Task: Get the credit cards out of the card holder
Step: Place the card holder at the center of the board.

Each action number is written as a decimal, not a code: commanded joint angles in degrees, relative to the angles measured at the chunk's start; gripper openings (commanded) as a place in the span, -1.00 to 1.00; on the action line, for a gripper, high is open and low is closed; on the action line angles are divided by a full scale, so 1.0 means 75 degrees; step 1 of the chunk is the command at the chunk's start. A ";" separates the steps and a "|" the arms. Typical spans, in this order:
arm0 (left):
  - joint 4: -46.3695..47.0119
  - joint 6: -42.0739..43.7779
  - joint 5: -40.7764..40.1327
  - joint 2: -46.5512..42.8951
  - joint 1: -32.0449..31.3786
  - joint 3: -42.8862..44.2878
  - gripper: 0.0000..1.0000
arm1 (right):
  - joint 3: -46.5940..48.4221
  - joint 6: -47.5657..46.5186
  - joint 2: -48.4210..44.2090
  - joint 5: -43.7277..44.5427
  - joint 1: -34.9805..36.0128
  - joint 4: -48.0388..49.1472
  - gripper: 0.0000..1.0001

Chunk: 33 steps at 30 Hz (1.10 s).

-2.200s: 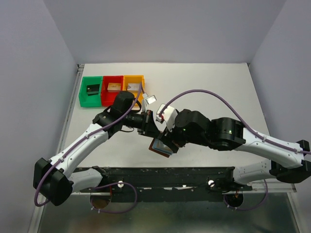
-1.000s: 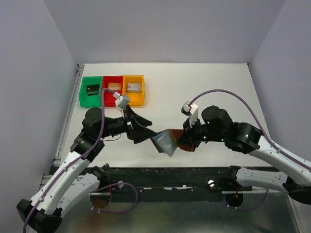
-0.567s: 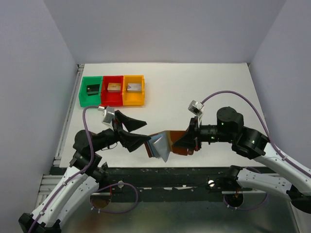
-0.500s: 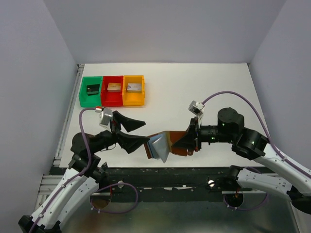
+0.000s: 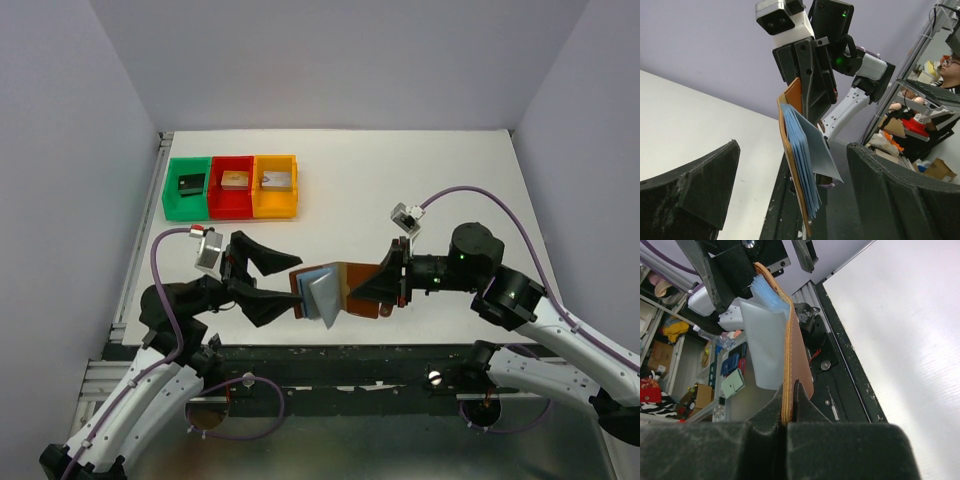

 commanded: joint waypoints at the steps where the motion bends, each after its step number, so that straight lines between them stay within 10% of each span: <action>1: 0.0622 -0.0341 0.0667 0.0220 0.0042 -0.0147 0.95 | -0.0114 0.0302 -0.0156 -0.0331 -0.0080 0.0744 -0.99; 20: 0.1103 -0.0446 0.0949 0.0349 0.0054 -0.0429 0.19 | -0.0267 0.0665 -0.0004 -0.0695 -0.0244 0.1401 -0.99; 33: 0.1220 -0.0505 0.0949 0.0759 0.0042 -0.0323 0.14 | -0.0197 0.0619 0.0172 -0.0765 -0.0244 0.1390 -0.99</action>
